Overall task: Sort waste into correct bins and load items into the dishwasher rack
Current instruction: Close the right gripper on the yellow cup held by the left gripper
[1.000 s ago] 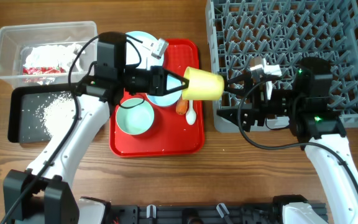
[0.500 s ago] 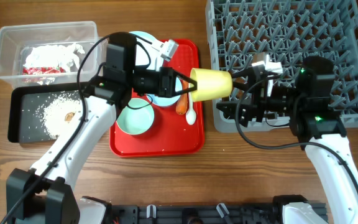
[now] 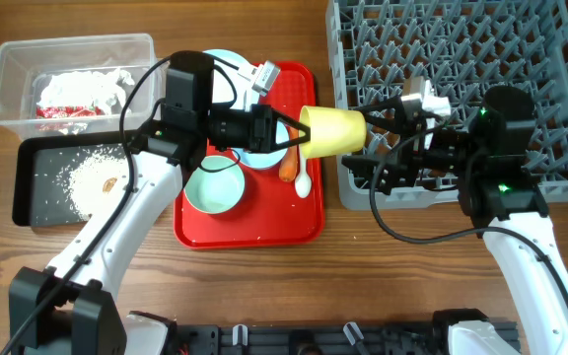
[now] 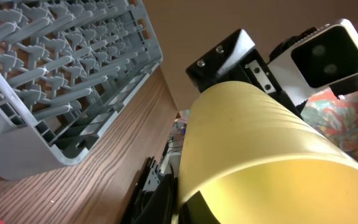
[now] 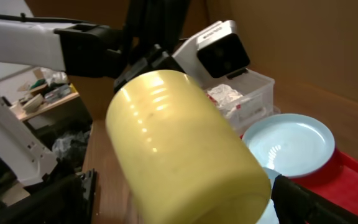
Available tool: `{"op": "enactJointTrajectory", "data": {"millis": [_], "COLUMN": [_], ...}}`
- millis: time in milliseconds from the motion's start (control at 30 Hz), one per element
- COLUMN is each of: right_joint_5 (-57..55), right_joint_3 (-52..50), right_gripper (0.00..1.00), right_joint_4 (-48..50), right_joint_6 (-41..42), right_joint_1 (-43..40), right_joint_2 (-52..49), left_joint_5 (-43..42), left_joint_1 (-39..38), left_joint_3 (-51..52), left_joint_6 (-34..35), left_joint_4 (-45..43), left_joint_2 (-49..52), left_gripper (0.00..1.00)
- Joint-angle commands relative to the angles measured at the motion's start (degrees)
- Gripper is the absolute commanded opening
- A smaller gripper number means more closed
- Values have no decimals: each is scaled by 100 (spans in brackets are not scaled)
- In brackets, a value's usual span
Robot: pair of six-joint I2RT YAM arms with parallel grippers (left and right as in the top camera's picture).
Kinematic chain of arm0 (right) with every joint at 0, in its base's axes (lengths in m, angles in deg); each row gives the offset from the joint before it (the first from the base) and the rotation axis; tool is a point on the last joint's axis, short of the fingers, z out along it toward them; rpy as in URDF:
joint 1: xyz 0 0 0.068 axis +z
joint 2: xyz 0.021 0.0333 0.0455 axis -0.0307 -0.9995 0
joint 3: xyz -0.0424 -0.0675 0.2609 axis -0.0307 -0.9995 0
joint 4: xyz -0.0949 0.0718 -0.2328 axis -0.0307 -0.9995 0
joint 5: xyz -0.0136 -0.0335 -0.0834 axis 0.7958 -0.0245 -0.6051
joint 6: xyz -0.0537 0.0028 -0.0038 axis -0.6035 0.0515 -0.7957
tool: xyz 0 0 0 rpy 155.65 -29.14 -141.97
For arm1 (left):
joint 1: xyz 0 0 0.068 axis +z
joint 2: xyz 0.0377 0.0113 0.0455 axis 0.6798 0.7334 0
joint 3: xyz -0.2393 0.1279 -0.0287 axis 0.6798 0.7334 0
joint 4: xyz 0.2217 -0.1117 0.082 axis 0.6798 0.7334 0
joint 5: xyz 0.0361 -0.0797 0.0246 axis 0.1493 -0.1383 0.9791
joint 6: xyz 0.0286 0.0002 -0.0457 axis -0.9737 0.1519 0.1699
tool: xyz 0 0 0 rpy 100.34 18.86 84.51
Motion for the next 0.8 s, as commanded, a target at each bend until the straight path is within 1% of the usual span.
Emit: {"op": "enactJointTrajectory", "data": {"millis": [0, 233, 367, 500, 600, 633, 700, 767], "right_joint_5": [181, 308, 341, 341, 343, 343, 350, 409], "right_joint_3": [133, 133, 133, 133, 133, 133, 133, 133], "right_gripper": [100, 100, 100, 99, 91, 86, 79, 77], "right_joint_4": [55, 90, 94, 116, 118, 118, 120, 144], "right_joint_6": [-122, -116, -116, -114, -103, -98, -96, -96], "right_joint_1": [17, 20, 20, 20, 17, 17, 17, 20], "right_joint_2": [-48, -155, -214, -225, -225, -225, -225, -225], "left_joint_5": [-238, -269, -328, -326, -326, -326, -323, -323], "left_joint_1": [11, -109, -293, -398, -424, -424, -424, -424], "left_joint_3": [-55, -55, -55, -55, -55, -55, -55, -55], "left_joint_6": [17, 15, 22, 22, 22, 20, 20, 20], "left_joint_4": [-22, -33, -260, -295, -297, -295, -295, -295], "left_joint_2": [39, 39, 39, 39, 39, 39, 39, 39], "left_gripper": [4, 4, 4, 4, 4, 4, 4, 4]}}
